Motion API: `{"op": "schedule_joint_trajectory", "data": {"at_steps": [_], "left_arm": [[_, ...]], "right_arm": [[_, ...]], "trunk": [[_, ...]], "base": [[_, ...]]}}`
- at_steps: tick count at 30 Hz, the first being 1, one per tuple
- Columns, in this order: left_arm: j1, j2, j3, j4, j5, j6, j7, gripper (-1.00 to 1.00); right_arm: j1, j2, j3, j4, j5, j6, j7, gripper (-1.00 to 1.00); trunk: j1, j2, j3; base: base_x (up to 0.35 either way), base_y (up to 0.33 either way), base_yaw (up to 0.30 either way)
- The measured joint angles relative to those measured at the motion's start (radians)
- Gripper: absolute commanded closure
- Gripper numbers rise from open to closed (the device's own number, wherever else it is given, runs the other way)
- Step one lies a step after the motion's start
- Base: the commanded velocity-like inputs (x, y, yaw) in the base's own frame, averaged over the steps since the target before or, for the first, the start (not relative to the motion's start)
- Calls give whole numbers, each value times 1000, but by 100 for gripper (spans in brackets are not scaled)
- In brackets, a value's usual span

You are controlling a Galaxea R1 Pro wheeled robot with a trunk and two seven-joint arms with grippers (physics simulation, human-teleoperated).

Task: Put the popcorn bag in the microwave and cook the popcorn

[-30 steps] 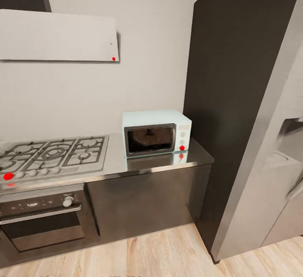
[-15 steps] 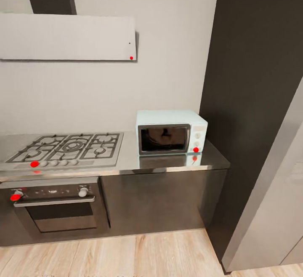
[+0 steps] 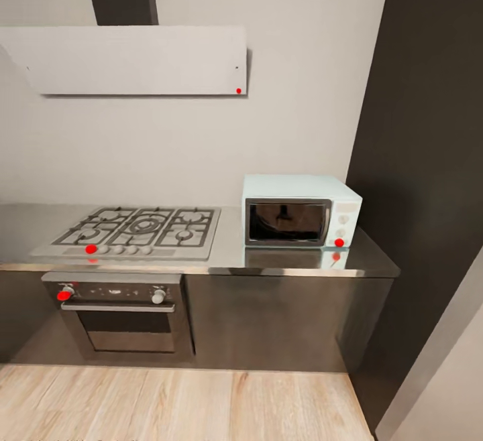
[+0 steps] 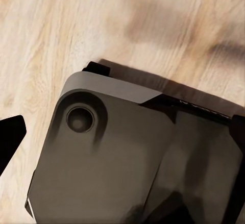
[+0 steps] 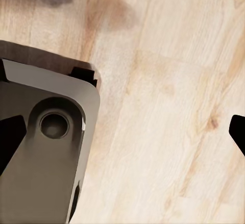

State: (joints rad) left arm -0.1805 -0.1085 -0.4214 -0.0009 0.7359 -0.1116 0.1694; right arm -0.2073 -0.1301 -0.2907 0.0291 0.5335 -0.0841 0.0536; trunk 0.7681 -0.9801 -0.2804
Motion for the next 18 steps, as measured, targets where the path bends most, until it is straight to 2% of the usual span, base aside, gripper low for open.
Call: {"op": "schedule_joint_trajectory", "data": {"at_steps": [10, 14, 18], "left_arm": [[0, 0, -1, -1, -1, -1, 0, -100], [0, 15, -6, 0, -12, 13, -9, -100], [0, 20, -7, 0, -13, 13, -9, -100]], "right_arm": [[0, 2, 0, 0, 0, -1, 0, -100], [0, 13, 0, 0, -1, 8, 2, -100], [0, 19, 1, 0, 2, 8, 5, -100]], "trunk": [[0, 0, 0], [0, 0, 0], [0, 0, 0]], "base": [[0, 0, 2], [243, 0, 0], [52, 0, 0]]}}
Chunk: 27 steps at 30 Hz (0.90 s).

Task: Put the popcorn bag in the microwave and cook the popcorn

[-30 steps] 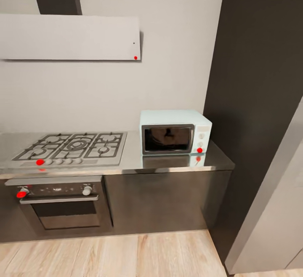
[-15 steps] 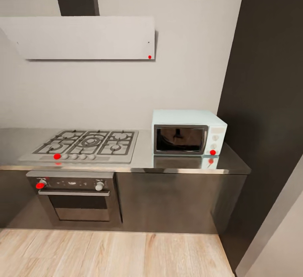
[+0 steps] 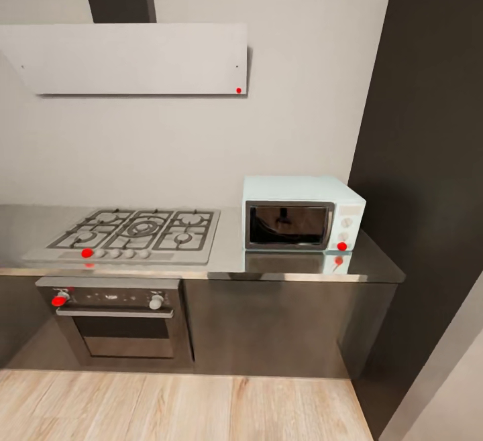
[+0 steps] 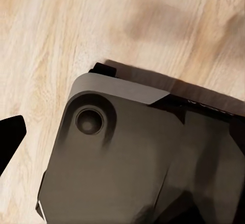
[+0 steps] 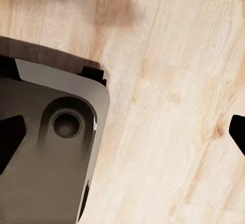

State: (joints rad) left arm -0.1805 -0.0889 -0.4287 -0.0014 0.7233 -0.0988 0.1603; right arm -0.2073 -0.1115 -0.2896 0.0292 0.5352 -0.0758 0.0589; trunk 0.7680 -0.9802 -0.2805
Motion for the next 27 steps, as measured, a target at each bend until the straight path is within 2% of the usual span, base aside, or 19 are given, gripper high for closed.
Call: {"op": "schedule_joint_trajectory", "data": {"at_steps": [4, 5, 6, 7, 10, 11, 12, 14, 15, 16, 17, 18, 19, 21, 24, 25, 27], "left_arm": [[0, 1, 1, 0, 1, -3, 2, -100], [0, 2, 1, 0, 2, -6, 3, -100], [0, 1, 1, 0, 2, -7, 5, -100], [0, 2, 1, 0, 3, -8, 5, -100], [0, 2, 1, 0, 3, -10, 6, -100], [0, 1, 1, 0, 3, -11, 6, -100], [0, 1, 1, 0, 3, -12, 5, -100], [0, 0, 1, 0, 3, -12, 5, -100], [0, 0, 1, 0, 3, -12, 5, -100], [0, 0, 0, 0, 2, -13, 5, -100], [0, 0, 0, 0, 2, -12, 5, -100], [0, 0, 0, 0, 2, -13, 5, -100], [0, 0, 0, 0, 2, -13, 5, -100], [0, 0, 0, 0, 2, -14, 5, -100], [0, 0, 0, 0, 1, -14, 4, -100], [0, 0, 0, 0, 1, -14, 5, -100], [0, 0, 0, 0, 0, -14, 4, -100]], "right_arm": [[0, 5, -4, -5, 0, -9, 11, -100], [-1, 24, -5, -18, -2, -12, 10, -100], [-1, 59, -6, -72, -4, -13, 9, -100], [-1, 81, -8, -124, -4, -9, 8, -100], [-2, 131, -10, -390, -27, 24, 8, -100], [-2, 153, -9, -500, -57, 83, 9, -100], [-1, 164, -8, -581, -77, 129, 10, -100], [-1, 179, -7, -776, -118, 276, 27, -100], [-2, 184, -4, -911, -147, 397, 65, -100], [1, 186, 0, -1133, -177, 643, 172, -100], [-3, 186, 0, -1273, -181, 720, 197, -100], [-17, 184, 0, -1325, -183, 811, 222, -100], [-58, 184, 0, -1395, -186, 917, 241, -100], [-129, 181, 0, -1450, -186, 1029, 250, -100], [-237, 176, -1, -1469, -186, 1119, 253, -100], [-268, 175, -1, -1471, -185, 1120, 254, -100], [-369, 173, -1, -1474, -185, 1120, 253, -100]], "trunk": [[0, 0, 0], [0, 0, 0], [0, 0, 0], [0, 0, 0], [0, 0, 0], [0, 0, 0], [0, 0, 0], [0, 0, 0], [0, 0, 0], [0, 0, 0], [0, 0, 0], [0, 0, 0], [0, 0, 0], [0, 0, 0], [0, 0, 0], [0, 0, 0], [0, 0, 0]], "base": [[4, 0, 0], [0, 0, 0], [0, 0, 0], [0, 0, 0], [0, 0, 0], [0, 0, 0], [0, 0, 0], [0, 0, 0], [0, 0, 0], [0, 0, 0], [0, 0, 0], [0, 0, 0], [0, 0, 0], [0, 0, 0], [0, 0, 0], [0, 0, 0], [0, 0, 0]]}}
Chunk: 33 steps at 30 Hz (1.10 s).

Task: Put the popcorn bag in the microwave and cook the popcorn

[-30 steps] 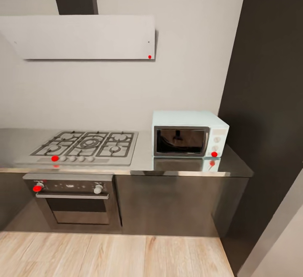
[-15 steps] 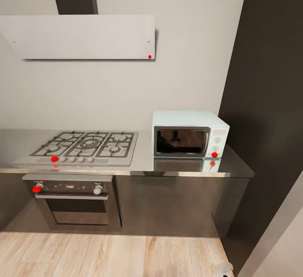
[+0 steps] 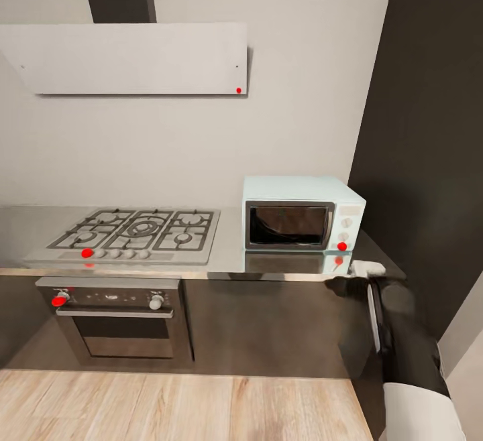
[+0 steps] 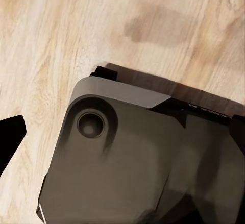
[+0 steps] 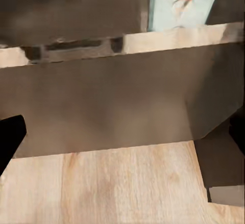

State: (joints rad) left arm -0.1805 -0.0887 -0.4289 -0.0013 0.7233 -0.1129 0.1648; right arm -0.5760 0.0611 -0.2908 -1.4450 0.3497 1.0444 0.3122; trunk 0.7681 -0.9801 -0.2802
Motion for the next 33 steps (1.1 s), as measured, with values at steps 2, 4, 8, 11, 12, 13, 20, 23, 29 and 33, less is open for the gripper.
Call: {"op": "schedule_joint_trajectory", "data": {"at_steps": [2, 4, 8, 11, 12, 13, 20, 23, 29, 33], "left_arm": [[0, 0, 0, 0, 0, 0, 0, -100], [0, 0, 0, 0, 0, 0, 0, -100], [0, 0, 0, 0, -1, 0, 0, -100], [0, 0, 0, 0, -1, 0, 0, -100], [0, 0, 0, 0, -1, 0, 0, -100], [0, 0, 0, 0, -1, 0, 0, -100], [0, 0, 0, -1, -2, 0, 0, -100], [0, 0, 0, -1, -3, 0, -1, -100], [0, 0, 0, -2, -4, 0, -1, -100], [0, 0, 0, -2, -6, -1, -3, -100]], "right_arm": [[-63, -1, -1, 0, 3, 0, -2, -100], [-132, -2, -2, 0, 6, 0, -3, -100], [-221, -16, -3, 4, 11, 0, -10, -100], [-231, -14, -7, 11, 10, 0, -13, -100], [-232, -12, -9, 16, 7, 0, -14, -100], [-232, -12, -10, 23, 5, 0, -14, -100], [-233, -24, -96, 318, 8, -362, -10, -100], [-225, -36, -131, 430, 12, -491, -14, -100], [-219, -91, -147, 576, 9, -666, -6, -100], [-228, -112, -147, 605, 17, -692, 2, -100]], "trunk": [[0, 0, 0], [0, 0, 0], [0, 0, 0], [0, 0, 0], [0, 0, 0], [0, 0, 0], [0, 0, 0], [0, 0, 0], [0, 0, 0], [0, 0, 0]], "base": [[0, 0, 0], [0, 0, 0], [0, 0, 0], [0, 0, 0], [0, 0, 0], [0, 0, 0], [0, 0, 0], [0, 0, 0], [0, 0, 0], [0, 0, 0]]}}
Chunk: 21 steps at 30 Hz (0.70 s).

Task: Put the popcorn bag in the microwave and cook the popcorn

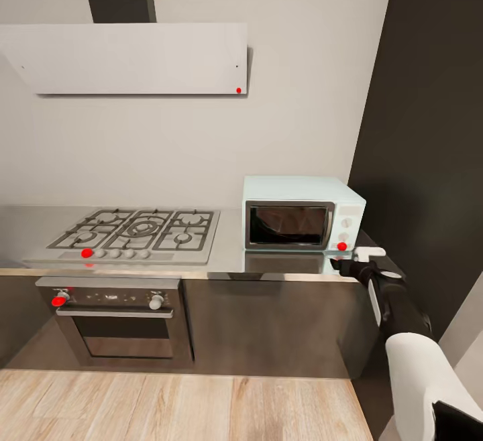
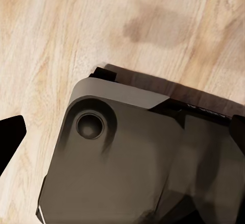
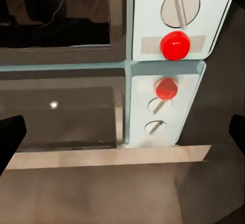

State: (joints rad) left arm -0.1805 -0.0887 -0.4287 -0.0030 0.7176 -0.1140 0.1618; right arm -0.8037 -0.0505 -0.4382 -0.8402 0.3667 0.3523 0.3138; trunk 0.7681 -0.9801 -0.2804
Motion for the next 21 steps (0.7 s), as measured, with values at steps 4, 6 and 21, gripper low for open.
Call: {"op": "schedule_joint_trajectory", "data": {"at_steps": [4, 6, 21], "left_arm": [[0, -2, -1, -1, 0, 0, 0, -100], [0, -2, -1, -1, -1, 0, 0, -100], [0, -1, -2, -1, 0, 0, 0, -100]], "right_arm": [[-1, -4, -1, 1, -1, -2, 3, -100], [-1, -5, -2, 1, -3, -2, 11, -100], [-1, -5, -36, 1, -11, -3, 2, -100]], "trunk": [[0, 0, 0], [0, 0, 0], [0, 0, 0]], "base": [[11, -5, 0], [165, -118, 0], [80, -58, 0]]}}
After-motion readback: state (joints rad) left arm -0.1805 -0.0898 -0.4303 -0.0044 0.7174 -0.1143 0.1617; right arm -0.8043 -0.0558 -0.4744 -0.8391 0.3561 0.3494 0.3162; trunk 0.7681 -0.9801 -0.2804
